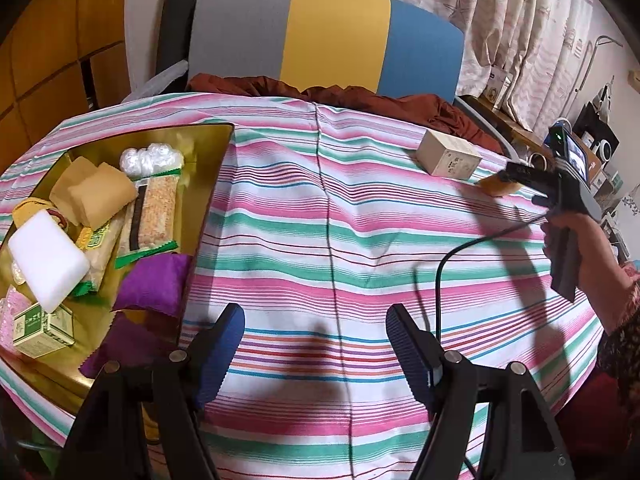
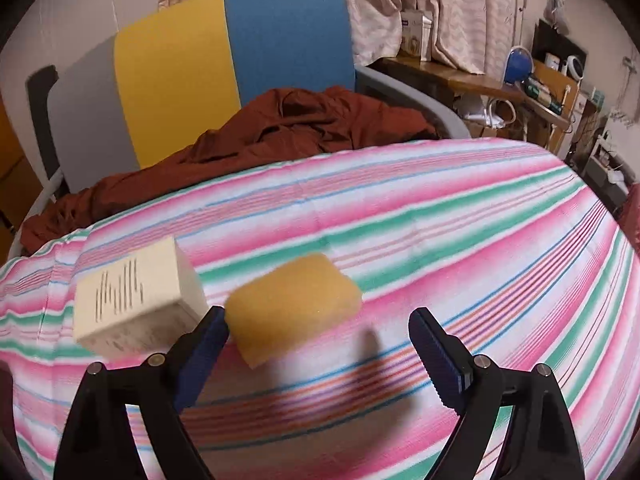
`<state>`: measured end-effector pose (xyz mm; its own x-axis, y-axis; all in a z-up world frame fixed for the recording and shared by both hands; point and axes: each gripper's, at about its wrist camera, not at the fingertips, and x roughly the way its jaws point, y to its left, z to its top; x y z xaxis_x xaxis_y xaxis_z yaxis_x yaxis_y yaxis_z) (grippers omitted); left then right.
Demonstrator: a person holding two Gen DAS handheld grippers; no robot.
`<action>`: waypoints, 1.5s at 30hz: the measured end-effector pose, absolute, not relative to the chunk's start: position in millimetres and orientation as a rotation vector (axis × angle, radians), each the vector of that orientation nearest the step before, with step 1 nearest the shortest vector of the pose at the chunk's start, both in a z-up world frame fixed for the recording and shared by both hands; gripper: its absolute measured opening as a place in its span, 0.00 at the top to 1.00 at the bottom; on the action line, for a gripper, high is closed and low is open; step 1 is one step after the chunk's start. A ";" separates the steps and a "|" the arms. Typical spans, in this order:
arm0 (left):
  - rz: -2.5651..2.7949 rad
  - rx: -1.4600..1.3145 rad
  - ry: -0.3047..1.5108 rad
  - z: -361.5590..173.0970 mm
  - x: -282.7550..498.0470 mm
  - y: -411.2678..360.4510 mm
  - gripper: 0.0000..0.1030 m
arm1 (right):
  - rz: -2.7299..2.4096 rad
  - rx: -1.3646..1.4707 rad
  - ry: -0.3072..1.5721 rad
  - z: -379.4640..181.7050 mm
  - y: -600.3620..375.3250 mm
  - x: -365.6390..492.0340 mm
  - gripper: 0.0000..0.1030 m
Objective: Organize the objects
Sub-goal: 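Move both grippers back over the table toward the cream box and sponge, then grasp the remaining tan sponge with the right gripper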
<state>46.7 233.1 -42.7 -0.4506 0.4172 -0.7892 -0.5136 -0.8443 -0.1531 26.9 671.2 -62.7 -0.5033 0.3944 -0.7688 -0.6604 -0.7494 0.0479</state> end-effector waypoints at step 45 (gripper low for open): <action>1.962 -0.939 0.594 -20.5 -69.5 505.6 0.19 | 2.364 -1.321 0.665 -77.1 664.3 116.5 0.48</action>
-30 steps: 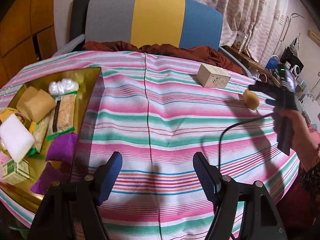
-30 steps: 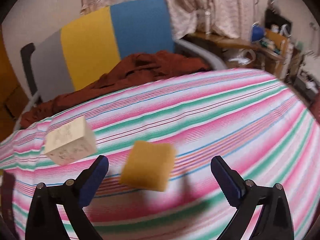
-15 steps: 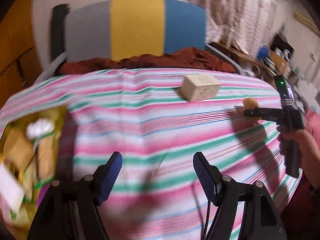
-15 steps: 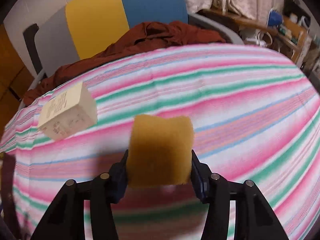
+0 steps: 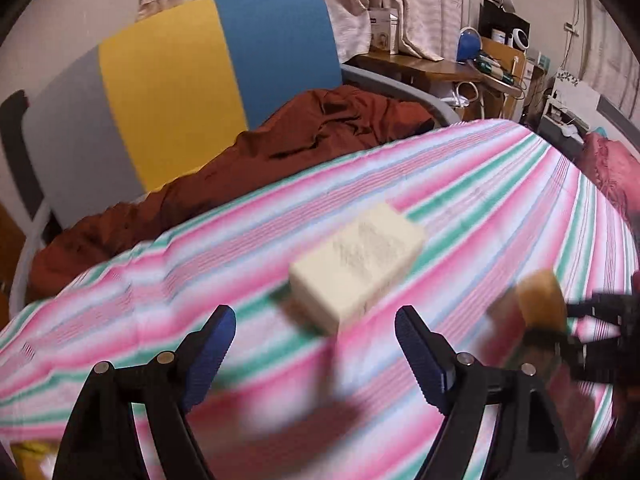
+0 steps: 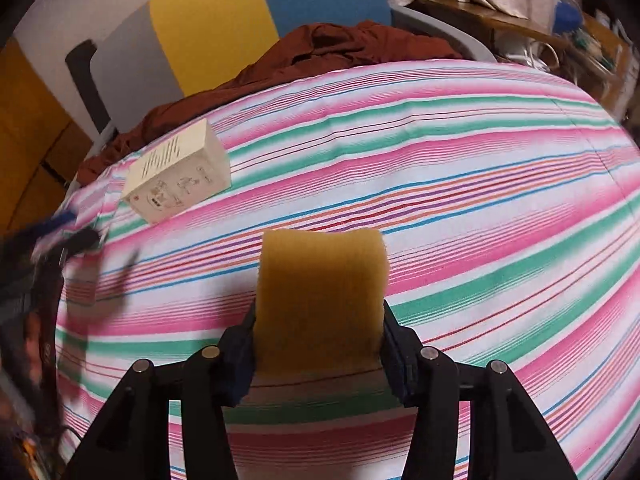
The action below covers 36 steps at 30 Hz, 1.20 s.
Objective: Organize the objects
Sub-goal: 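Grasp the remaining tan sponge with the right gripper, then grasp the cream box with printed text with the left gripper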
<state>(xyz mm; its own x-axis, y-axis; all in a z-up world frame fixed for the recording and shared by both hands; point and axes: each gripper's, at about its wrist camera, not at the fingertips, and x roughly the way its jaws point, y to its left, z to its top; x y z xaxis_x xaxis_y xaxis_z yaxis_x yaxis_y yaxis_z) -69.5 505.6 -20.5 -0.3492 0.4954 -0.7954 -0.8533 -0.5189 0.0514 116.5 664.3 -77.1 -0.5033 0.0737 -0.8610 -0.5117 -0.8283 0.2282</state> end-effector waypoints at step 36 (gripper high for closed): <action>1.975 -0.856 0.355 -60.3 -15.1 468.3 0.52 | 2.484 -1.294 0.472 -61.6 641.8 101.1 0.48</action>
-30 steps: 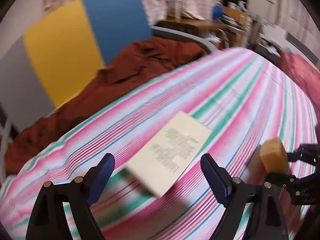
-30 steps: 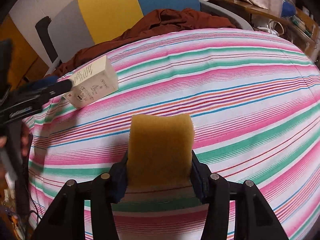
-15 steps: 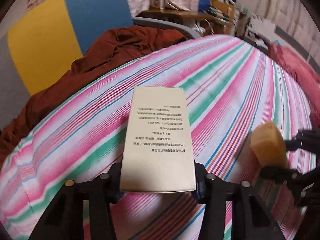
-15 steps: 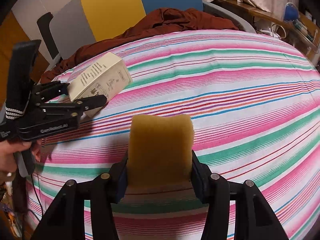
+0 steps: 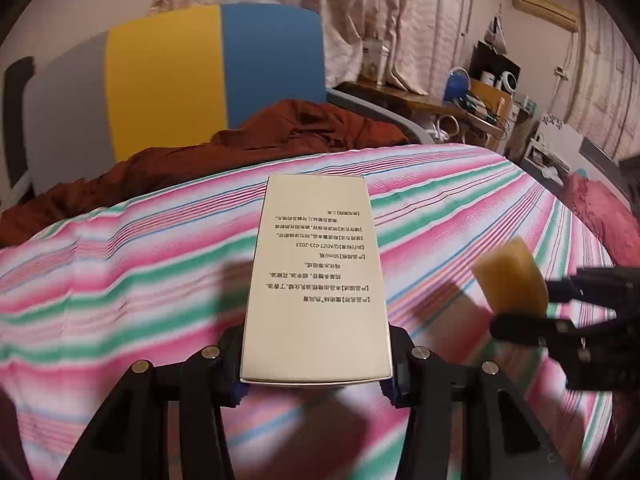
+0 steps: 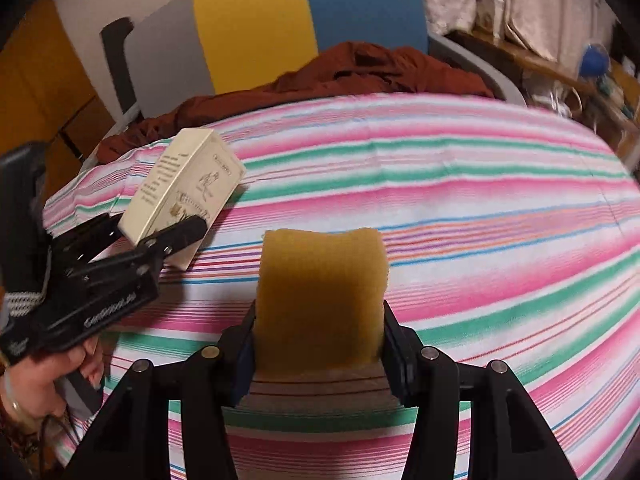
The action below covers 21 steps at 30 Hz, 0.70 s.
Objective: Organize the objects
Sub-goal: 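Grasp the cream box with printed text with the left gripper, then carry the cream box to the tray with left while right carries the sponge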
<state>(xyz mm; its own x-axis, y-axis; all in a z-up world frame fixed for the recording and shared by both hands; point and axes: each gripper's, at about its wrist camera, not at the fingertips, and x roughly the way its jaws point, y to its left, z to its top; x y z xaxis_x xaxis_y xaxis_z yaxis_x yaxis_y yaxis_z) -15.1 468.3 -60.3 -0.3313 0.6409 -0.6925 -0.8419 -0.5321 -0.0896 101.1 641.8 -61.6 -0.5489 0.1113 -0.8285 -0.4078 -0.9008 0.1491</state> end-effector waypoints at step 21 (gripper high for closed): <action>2.206 -0.780 0.238 -29.7 47.8 296.1 0.52 | 2.683 -1.204 0.042 -42.2 564.6 96.3 0.48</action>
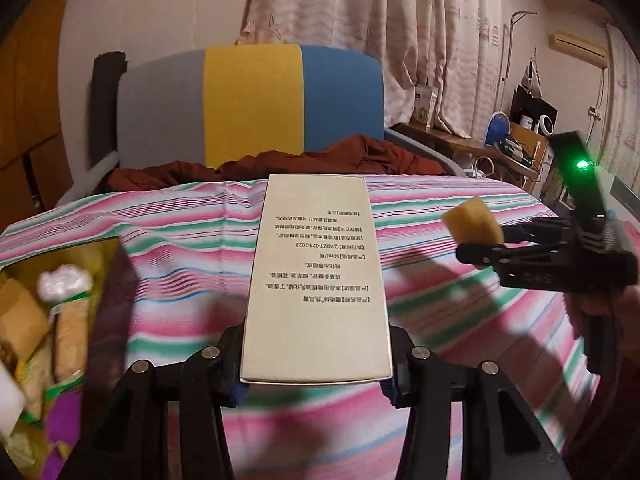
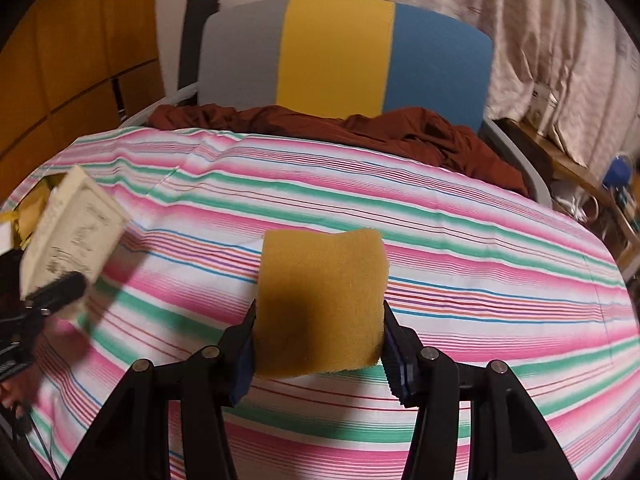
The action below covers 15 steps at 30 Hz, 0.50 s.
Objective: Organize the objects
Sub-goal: 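Carry the cream box to the tray with left while right carries the sponge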
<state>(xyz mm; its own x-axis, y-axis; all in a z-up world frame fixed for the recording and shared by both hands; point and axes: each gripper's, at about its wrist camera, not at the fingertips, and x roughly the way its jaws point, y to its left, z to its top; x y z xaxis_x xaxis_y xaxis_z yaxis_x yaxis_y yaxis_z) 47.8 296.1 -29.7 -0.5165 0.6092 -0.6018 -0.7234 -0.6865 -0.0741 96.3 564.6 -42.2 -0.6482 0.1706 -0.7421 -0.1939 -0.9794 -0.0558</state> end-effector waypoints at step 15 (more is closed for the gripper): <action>2.333 -0.856 0.079 -13.0 46.9 175.7 0.52 | 2.804 -1.278 -0.062 -47.7 498.3 89.1 0.48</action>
<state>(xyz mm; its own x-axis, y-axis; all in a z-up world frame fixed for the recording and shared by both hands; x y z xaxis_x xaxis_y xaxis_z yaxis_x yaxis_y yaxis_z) 46.9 175.7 -13.0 -0.5801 0.5523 -0.5987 -0.5914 -0.7910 -0.1567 89.1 498.3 -47.7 -0.6549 0.0708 -0.7524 -0.0376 -0.9974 -0.0612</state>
